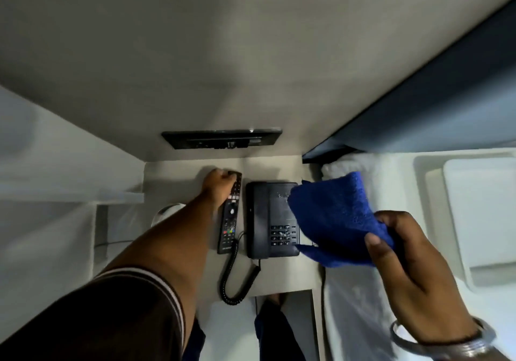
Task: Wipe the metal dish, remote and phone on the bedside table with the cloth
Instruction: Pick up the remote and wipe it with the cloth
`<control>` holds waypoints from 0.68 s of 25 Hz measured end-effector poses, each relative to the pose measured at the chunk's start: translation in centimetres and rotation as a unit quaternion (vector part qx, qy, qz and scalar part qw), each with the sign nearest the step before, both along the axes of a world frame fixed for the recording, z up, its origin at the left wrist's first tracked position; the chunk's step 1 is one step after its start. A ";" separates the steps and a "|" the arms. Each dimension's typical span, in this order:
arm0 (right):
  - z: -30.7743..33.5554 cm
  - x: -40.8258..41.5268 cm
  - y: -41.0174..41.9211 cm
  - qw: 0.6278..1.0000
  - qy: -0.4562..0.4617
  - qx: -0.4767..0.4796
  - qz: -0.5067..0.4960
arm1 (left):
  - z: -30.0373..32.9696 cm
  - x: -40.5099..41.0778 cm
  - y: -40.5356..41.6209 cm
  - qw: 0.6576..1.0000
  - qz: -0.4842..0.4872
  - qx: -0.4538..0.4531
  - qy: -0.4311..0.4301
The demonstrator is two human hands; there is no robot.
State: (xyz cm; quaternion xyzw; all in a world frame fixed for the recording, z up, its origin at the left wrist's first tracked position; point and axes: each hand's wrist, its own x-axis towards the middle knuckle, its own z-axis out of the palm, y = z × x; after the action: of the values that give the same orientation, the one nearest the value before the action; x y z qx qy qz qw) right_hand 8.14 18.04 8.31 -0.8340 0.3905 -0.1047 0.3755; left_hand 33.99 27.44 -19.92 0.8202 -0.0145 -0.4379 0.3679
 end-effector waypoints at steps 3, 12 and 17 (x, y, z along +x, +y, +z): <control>4.3 -1.8 1.6 0.993 -0.063 0.042 -0.087 | 5.1 0.0 1.3 0.987 0.102 -0.097 0.073; 18.8 1.4 7.3 0.963 -0.219 0.150 -0.049 | 35.6 2.6 11.4 0.906 0.276 -0.312 0.066; 27.2 10.3 10.2 0.946 -0.234 0.037 0.221 | 50.0 2.0 19.0 0.792 0.406 -0.440 0.122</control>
State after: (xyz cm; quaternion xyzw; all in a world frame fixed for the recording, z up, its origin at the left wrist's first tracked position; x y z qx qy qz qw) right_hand 18.45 28.24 35.49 -0.8369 0.1014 -0.1972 0.5004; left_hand 36.01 46.47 30.09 0.4399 0.1738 -0.2915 0.8315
